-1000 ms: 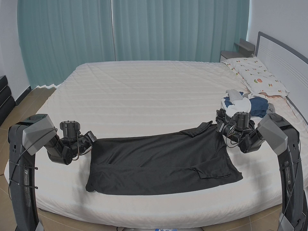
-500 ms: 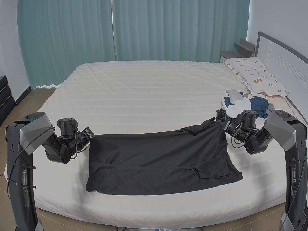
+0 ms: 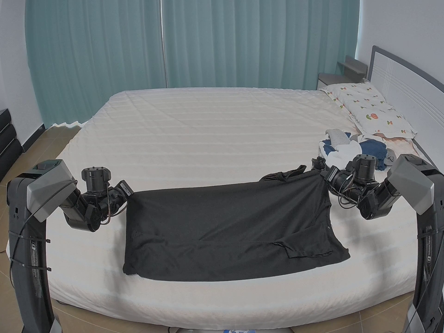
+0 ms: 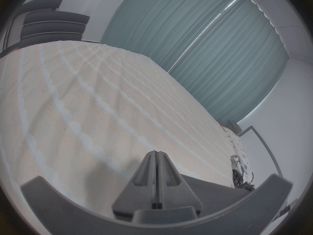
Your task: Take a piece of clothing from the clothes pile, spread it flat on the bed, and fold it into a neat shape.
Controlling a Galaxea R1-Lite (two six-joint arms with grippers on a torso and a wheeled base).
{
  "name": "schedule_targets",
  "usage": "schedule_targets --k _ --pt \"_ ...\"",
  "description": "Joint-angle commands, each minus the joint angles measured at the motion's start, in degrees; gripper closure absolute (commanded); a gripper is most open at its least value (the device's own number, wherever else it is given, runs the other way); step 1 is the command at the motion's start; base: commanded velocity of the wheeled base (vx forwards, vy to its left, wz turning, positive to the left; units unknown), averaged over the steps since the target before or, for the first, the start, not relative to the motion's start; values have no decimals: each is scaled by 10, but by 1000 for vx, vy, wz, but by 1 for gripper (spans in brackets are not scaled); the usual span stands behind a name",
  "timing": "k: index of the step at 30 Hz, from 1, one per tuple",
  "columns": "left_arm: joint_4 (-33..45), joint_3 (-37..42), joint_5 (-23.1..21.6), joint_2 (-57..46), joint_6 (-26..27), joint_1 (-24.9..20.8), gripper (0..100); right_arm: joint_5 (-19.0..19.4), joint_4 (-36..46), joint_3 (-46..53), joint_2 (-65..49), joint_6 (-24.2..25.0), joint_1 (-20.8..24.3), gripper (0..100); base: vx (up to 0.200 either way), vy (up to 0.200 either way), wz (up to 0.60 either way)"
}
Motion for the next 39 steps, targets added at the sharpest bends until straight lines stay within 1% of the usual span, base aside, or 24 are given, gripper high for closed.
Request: schedule_targets --k 1,3,8,11,14,21,27,33,39 --pt "1 -8 3 0 -13 0 100 0 5 -7 7 0 -4 100 0 0 0" --pt "-2 -10 3 2 -24 0 100 -2 8 -7 15 -2 -4 100 0 0 0" --pt "-17 -14 6 5 -24 0 100 -4 3 -8 19 -2 -5 100 0 0 0" --pt "-34 -16 7 9 -24 1 100 -4 0 -10 20 -2 -5 100 0 0 0" --pt "-66 -14 7 15 -23 3 100 -5 -19 -8 20 -3 -6 100 0 0 0" --pt "-70 11 -1 6 -20 4 100 -3 -22 20 11 -7 -9 100 0 0 0" --pt "-71 33 -2 0 18 8 100 0 -24 46 10 -34 -17 100 0 0 0" --pt "-73 51 -3 -2 41 11 100 2 -33 74 9 -51 -20 100 0 0 0" --pt "-73 81 -29 -10 84 19 100 5 -44 98 4 -65 -19 100 0 0 0"
